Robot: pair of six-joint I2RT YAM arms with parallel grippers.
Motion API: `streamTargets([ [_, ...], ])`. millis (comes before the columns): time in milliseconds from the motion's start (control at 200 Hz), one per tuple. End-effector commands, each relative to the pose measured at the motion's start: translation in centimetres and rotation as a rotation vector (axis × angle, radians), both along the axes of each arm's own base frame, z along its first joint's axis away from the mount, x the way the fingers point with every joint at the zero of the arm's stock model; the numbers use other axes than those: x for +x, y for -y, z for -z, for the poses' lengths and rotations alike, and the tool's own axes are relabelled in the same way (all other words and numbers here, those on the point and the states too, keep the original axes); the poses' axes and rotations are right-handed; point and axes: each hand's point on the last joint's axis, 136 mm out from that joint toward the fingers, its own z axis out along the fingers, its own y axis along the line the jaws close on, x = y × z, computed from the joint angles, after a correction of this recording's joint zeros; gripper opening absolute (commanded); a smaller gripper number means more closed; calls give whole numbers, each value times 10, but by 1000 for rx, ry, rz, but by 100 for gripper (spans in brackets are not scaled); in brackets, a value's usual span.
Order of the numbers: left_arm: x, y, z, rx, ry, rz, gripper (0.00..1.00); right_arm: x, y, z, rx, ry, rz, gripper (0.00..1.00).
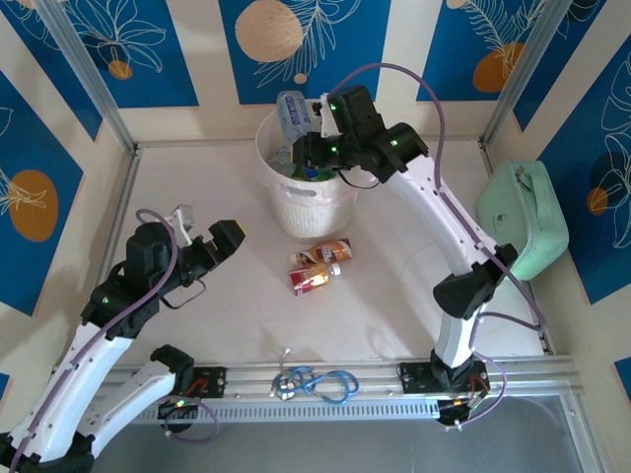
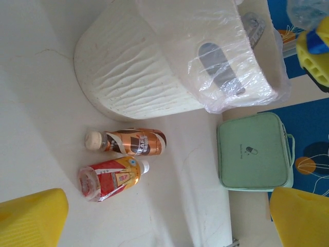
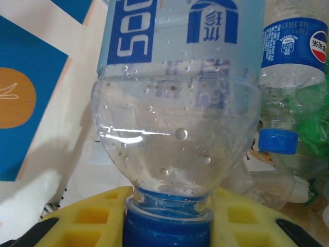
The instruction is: Put the plastic bottles in the bin
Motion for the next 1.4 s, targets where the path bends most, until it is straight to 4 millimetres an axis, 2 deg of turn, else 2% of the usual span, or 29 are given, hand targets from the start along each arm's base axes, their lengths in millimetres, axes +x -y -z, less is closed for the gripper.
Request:
streamTargets([
  [0, 0, -2, 4, 30, 2, 10, 100, -3, -2, 5, -52, -4, -50, 36],
  [130, 3, -2, 7, 39, -10, 10, 100, 4, 1, 16, -85, -22, -27, 54],
  [205, 4, -1, 8, 41, -13, 11, 100, 5, 1, 15, -86, -18, -22, 58],
  [285, 5, -2, 9, 42, -13, 6, 100, 4, 4, 8, -87, -2, -12, 61],
  [415, 6, -3, 9, 45, -13, 1, 100, -6, 12, -14, -84, 52, 5, 63],
  [500, 6, -4, 10, 46, -15, -3, 99, -18, 20, -30, -83, 89, 20, 64],
  [590, 6, -4, 11, 42, -19, -4, 97, -40, 26, -44, -81, 131, 24, 65],
  [705, 7, -2, 15, 27, -30, 1, 93, -71, 35, -43, -68, 150, 38, 65],
  [770, 8, 1, 20, 11, -42, 7, 91, -88, 46, -38, -41, 141, 68, 65],
  [835, 8, 5, 25, -9, -56, 20, 89, -102, 60, -22, -12, 108, 106, 65],
  [920, 8, 10, 33, -28, -80, 34, 88, -118, 80, 9, 20, 38, 168, 65],
  [1095, 9, 22, 51, -86, -137, 67, 83, -148, 111, 102, 21, -196, 305, 65],
  [1206, 5, 29, 75, -110, -230, 90, 80, -167, 121, 146, 2, -305, 369, 65],
  [1331, 0, 36, 96, -143, -292, 105, 80, -179, 127, 182, 2, -408, 437, 67],
  [1396, -1, 38, 105, -131, -302, 116, 80, -181, 130, 194, -10, -437, 466, 67],
])
